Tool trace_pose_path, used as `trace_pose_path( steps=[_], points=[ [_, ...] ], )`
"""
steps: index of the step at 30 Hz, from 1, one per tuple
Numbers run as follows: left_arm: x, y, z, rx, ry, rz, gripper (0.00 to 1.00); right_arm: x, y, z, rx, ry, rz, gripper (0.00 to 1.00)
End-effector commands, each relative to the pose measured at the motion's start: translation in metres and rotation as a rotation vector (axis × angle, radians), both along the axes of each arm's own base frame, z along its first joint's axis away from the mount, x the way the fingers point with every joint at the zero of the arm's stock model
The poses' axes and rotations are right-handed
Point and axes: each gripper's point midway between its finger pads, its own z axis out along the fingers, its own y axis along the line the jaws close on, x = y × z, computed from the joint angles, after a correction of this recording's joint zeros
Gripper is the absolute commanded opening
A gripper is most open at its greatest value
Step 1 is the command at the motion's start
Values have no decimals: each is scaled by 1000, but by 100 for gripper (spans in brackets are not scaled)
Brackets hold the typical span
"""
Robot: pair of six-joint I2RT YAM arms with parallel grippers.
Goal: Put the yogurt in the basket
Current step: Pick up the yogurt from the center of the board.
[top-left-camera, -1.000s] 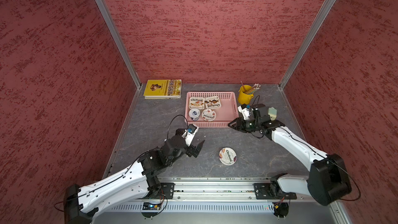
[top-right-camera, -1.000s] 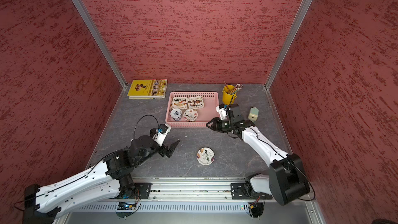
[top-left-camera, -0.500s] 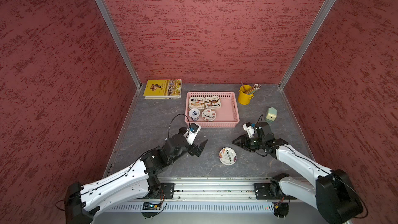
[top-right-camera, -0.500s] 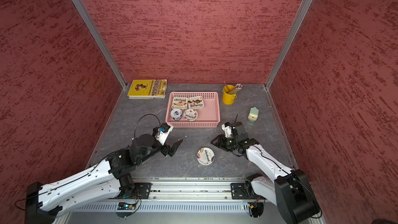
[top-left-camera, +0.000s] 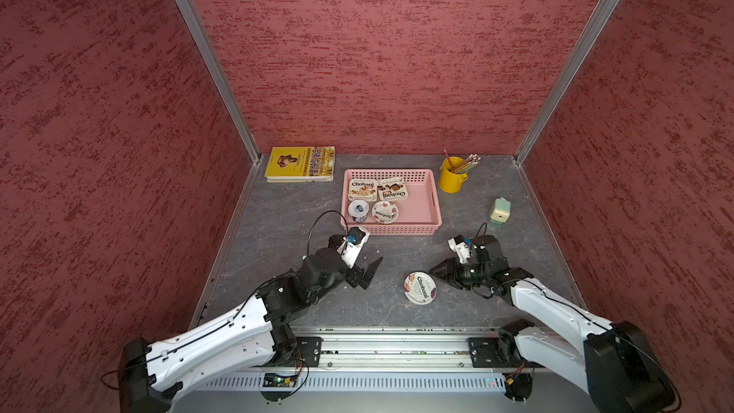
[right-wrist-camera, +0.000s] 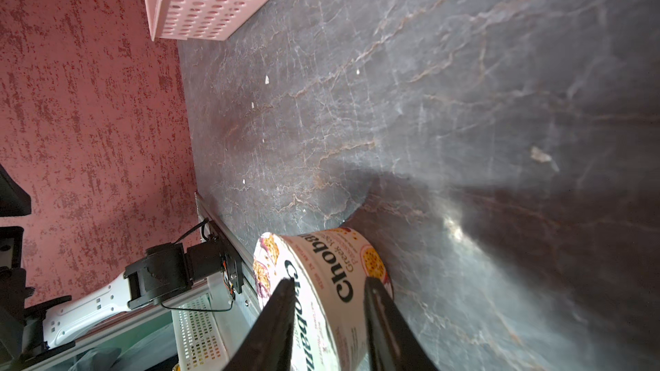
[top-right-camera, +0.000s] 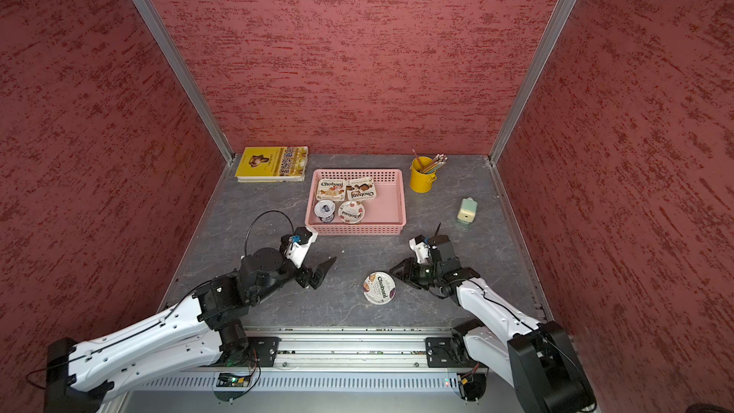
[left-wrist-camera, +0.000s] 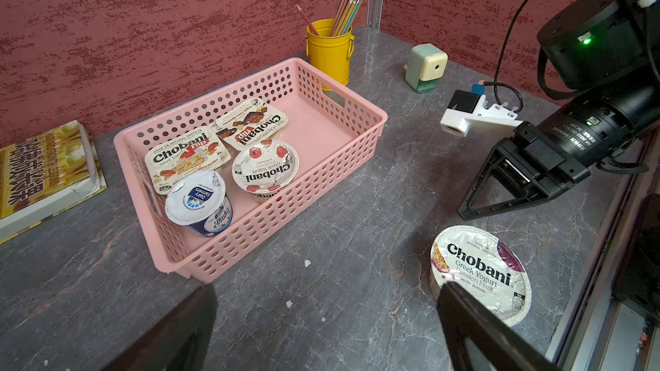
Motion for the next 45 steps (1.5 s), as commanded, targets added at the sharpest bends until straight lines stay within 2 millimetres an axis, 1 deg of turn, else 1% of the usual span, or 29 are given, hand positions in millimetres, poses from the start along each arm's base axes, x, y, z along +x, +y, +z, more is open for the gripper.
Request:
trace_pose_path(
  steps=[1, 8, 18, 25, 36, 39, 45],
  points=[
    [0, 1, -1, -11, 5, 2, 100, -1, 5, 8, 43, -33, 21, 33],
    [0, 1, -1, -15, 11, 6, 100, -7, 8, 11, 70, -46, 51, 29],
    [-1, 1, -5, -13, 22, 9, 100, -12, 8, 4, 66, -30, 64, 27],
    [-1, 2, -4, -18, 23, 10, 100, -14, 9, 3, 68, -25, 70, 20],
    [0, 1, -5, -19, 27, 10, 100, -19, 11, 1, 70, -16, 84, 17],
    [0, 0, -5, -20, 29, 11, 100, -20, 11, 0, 67, -12, 87, 14],
    [0, 0, -5, -20, 29, 10, 100, -19, 11, -1, 64, -13, 88, 4]
  ],
)
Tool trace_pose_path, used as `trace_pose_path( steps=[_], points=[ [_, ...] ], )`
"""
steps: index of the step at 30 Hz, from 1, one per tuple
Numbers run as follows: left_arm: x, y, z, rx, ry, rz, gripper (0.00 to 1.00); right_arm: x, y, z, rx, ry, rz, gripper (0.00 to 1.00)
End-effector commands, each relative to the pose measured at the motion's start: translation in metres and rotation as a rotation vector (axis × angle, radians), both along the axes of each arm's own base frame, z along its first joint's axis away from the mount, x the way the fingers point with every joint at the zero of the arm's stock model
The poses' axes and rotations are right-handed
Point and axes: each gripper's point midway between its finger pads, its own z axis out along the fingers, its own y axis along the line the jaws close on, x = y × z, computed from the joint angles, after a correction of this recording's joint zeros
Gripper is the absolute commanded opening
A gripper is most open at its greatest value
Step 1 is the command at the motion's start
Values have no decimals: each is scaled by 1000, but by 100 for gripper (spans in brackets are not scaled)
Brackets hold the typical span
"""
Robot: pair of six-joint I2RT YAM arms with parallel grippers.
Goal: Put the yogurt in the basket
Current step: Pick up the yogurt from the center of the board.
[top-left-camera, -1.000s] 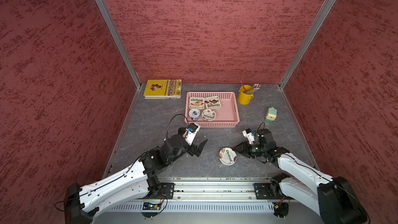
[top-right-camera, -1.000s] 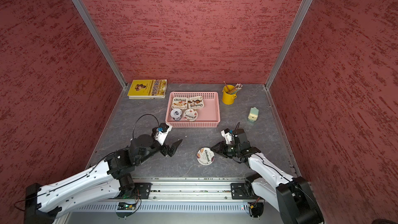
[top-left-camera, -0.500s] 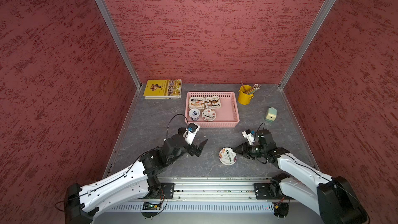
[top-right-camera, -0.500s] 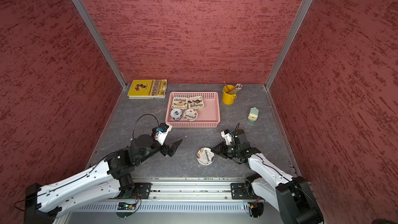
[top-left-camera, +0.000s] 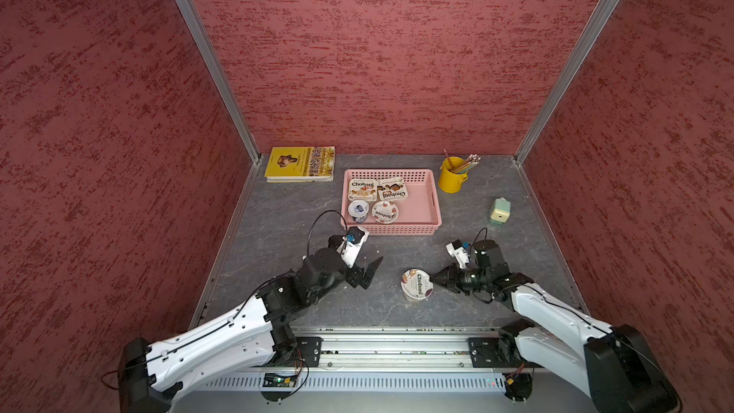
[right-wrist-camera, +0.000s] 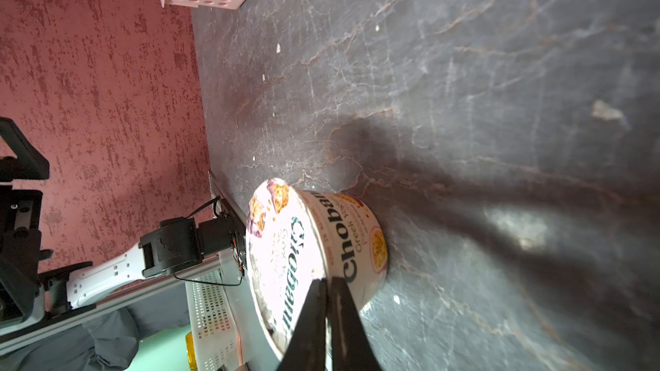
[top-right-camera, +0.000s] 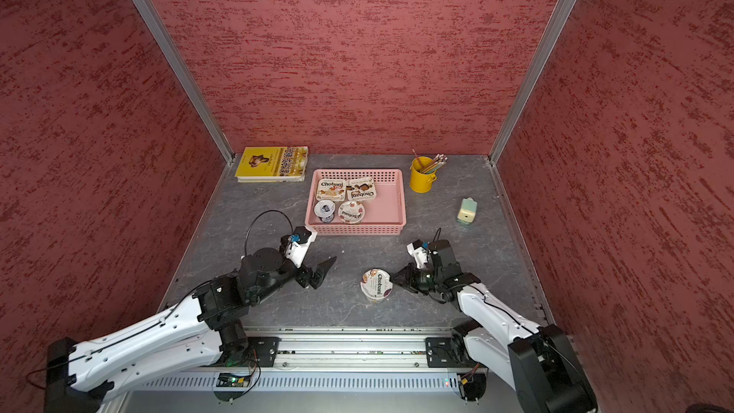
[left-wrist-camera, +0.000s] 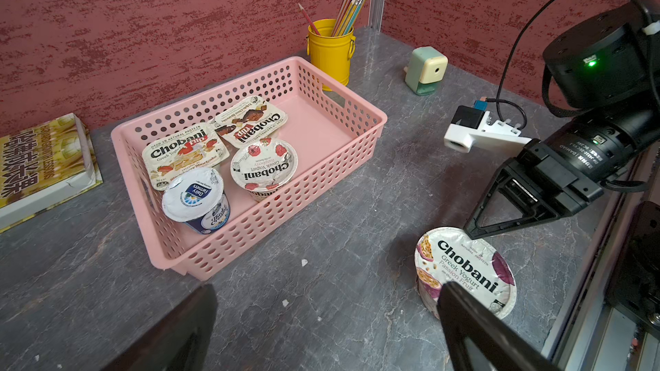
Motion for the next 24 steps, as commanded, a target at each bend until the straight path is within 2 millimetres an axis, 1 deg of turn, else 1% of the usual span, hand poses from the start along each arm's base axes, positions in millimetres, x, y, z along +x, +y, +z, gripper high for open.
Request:
trace_pose_path(
  steps=[1, 5, 7, 11, 13, 21, 24],
  points=[
    [0, 0, -5, -1, 14, -1, 100, -2, 3, -1, 4, -14, 23, 3],
    [0, 0, -5, -2, 13, -1, 100, -1, 4, 0, 6, -14, 23, 0],
    [0, 0, -5, -1, 14, 2, 100, 0, 4, 2, 7, -19, 20, 0],
    [-1, 0, -7, 1, 17, 1, 100, 5, 5, 11, 20, -51, 13, 0],
    [0, 1, -6, -2, 16, 3, 100, 9, 7, 20, 29, -71, 12, 0],
    [-2, 3, -6, -4, 14, 4, 100, 34, 13, 72, 41, -188, 5, 0],
    [-2, 4, -6, -7, 14, 7, 100, 41, 16, 85, 46, -211, 9, 0]
  ],
)
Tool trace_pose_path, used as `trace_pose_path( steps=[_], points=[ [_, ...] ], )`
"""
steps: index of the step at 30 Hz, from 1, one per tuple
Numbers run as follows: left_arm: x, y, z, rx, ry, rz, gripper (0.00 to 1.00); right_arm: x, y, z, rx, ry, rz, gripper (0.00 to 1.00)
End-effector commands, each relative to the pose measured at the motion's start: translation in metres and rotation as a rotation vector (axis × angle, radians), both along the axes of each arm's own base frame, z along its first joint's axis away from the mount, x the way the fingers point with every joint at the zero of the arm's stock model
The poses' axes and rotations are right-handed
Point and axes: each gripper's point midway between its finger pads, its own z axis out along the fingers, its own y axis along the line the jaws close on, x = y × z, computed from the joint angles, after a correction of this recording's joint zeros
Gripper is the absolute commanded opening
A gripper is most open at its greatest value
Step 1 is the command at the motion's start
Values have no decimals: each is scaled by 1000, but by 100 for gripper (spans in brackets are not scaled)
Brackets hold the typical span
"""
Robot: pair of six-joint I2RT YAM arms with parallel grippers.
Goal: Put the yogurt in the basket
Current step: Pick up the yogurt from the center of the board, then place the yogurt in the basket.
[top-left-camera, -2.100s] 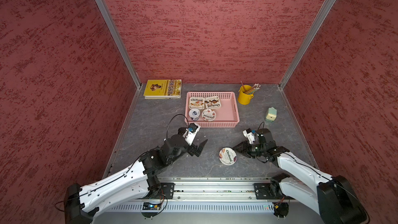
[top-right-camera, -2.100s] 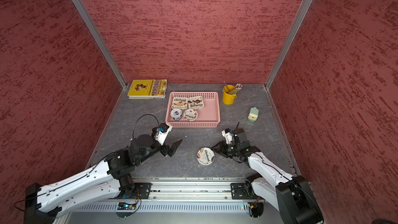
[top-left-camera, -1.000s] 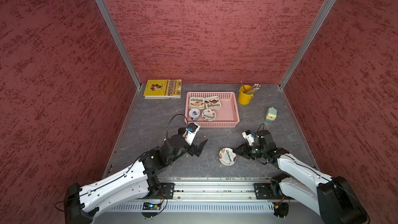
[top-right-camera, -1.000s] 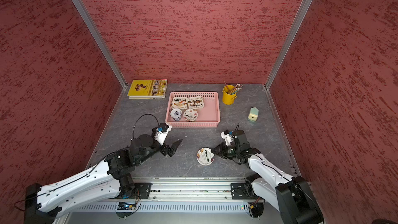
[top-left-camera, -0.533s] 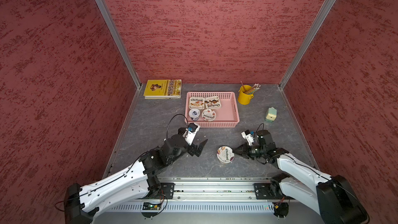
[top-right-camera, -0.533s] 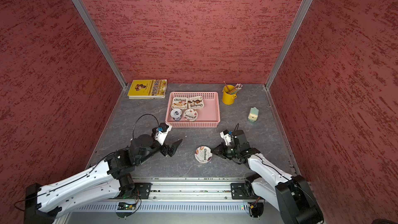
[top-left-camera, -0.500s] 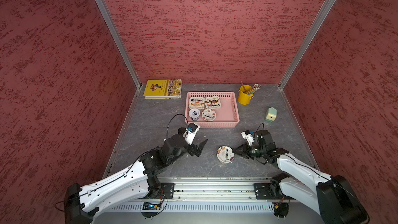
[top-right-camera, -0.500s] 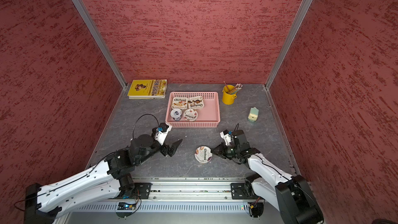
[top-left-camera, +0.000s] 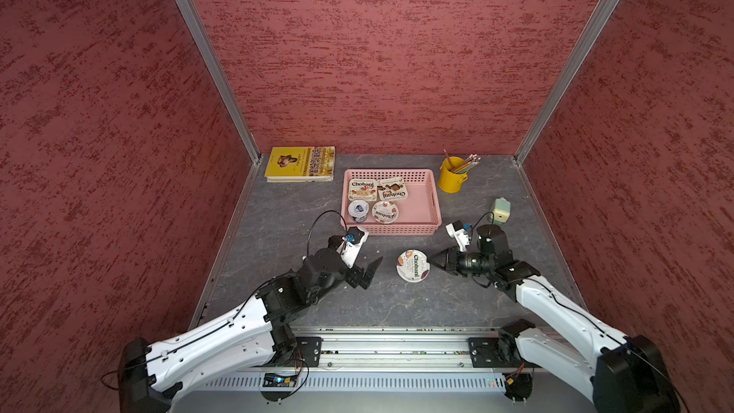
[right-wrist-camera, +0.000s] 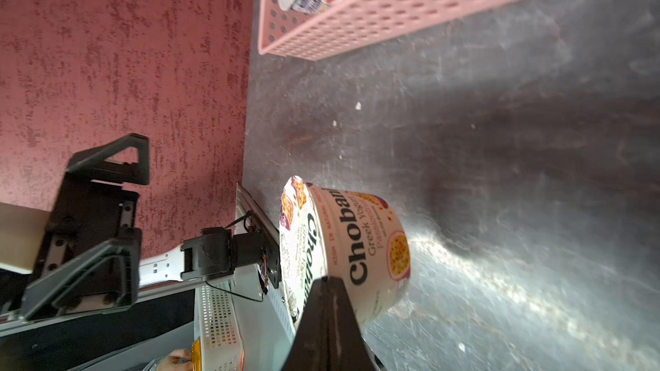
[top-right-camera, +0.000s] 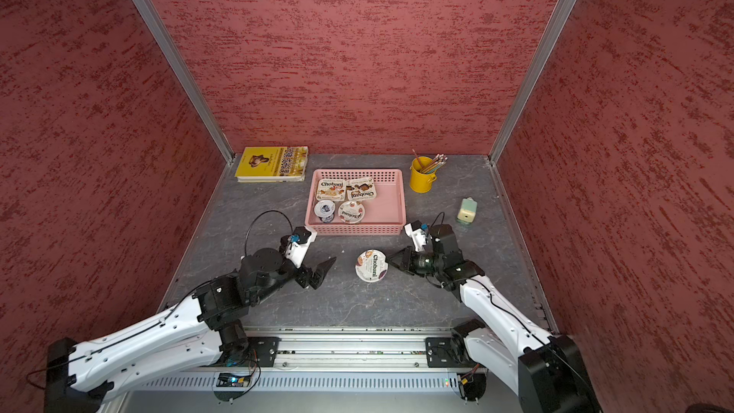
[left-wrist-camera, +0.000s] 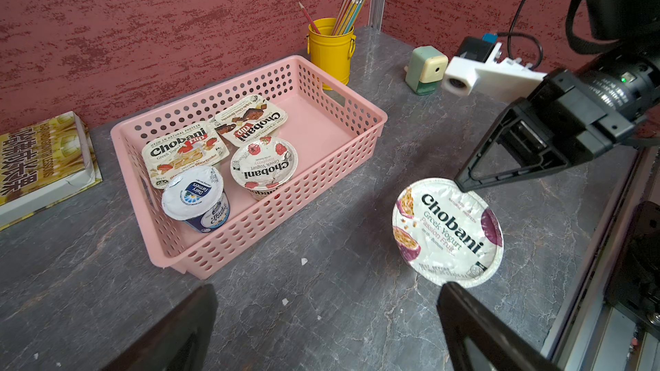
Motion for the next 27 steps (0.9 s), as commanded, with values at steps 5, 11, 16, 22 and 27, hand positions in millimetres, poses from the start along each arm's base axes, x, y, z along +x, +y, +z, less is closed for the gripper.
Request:
trace_pose_path(
  steps=[5, 11, 16, 22, 27],
  points=[
    [-4, 6, -5, -8, 16, 8, 100, 17, 6, 26, -9, -62, 3, 0],
    [-5, 9, -5, -11, 12, 13, 100, 39, 9, 58, -7, -131, -5, 0],
    [-5, 9, -4, -12, 8, 9, 100, 70, 5, 80, -22, -180, -34, 0],
    [-5, 7, -5, -15, 8, 5, 100, 120, -5, 92, -2, -206, -78, 0],
    [-3, 6, -6, 1, 5, 3, 100, 160, -9, 84, 24, -186, -97, 0]
  ],
)
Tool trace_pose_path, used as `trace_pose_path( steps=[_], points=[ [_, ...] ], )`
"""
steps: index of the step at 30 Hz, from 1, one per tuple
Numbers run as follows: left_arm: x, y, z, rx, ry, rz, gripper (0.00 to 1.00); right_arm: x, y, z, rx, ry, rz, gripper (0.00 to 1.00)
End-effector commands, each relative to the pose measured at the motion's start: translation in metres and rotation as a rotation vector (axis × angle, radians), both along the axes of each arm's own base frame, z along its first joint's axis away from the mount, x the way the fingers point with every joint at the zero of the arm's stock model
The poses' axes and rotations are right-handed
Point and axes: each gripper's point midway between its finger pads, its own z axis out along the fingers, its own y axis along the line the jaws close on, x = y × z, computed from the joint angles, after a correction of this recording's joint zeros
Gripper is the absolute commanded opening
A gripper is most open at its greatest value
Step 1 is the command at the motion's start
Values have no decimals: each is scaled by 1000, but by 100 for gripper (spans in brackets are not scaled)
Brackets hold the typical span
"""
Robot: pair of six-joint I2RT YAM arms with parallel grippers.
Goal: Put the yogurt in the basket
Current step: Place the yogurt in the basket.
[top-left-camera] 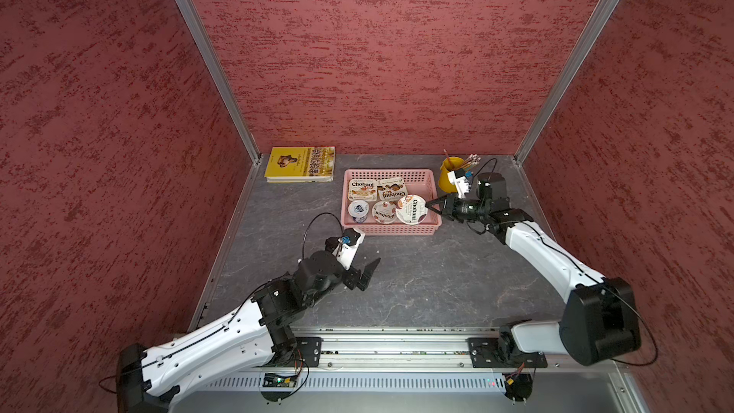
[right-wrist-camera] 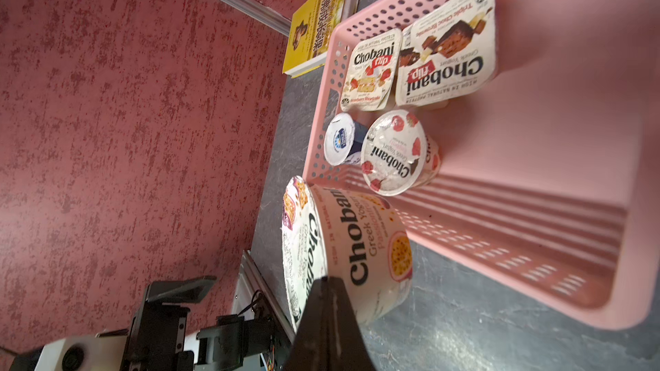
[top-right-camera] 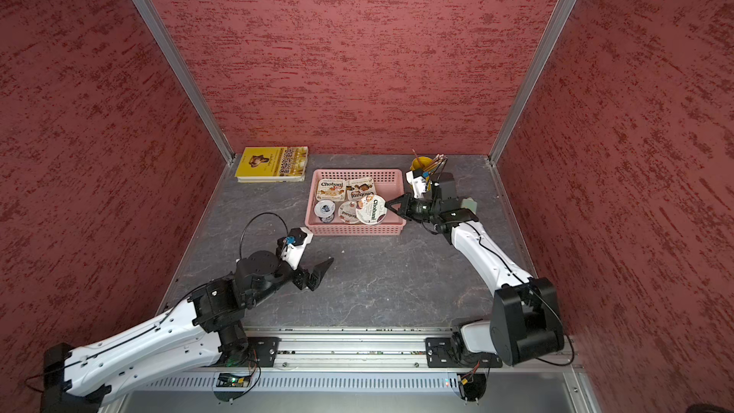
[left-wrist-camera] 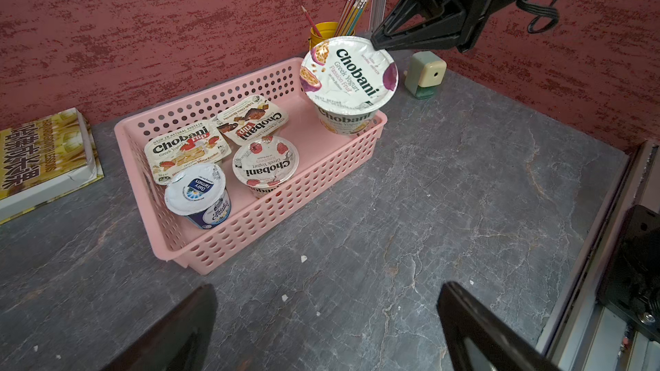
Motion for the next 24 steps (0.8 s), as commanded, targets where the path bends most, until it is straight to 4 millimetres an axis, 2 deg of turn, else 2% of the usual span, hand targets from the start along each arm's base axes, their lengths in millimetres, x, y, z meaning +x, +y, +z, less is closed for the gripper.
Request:
trace_pose_path(
  steps=[1, 8, 13, 18, 24],
  points=[
    [1, 0, -4, 16, -2, -1, 100, 27, 0, 6, 29, -45, 7, 0],
    [3, 2, -5, 24, -8, 6, 100, 68, 1, -19, 24, -10, 4, 0],
    [4, 4, -6, 29, -5, 15, 100, 86, -7, -35, -1, 7, -22, 0],
    [5, 5, -7, 36, -2, 18, 100, 96, -17, -49, -34, 23, -49, 0],
    [6, 7, -8, 39, 1, 23, 100, 102, -17, -72, -40, 68, -49, 0]
  ],
)
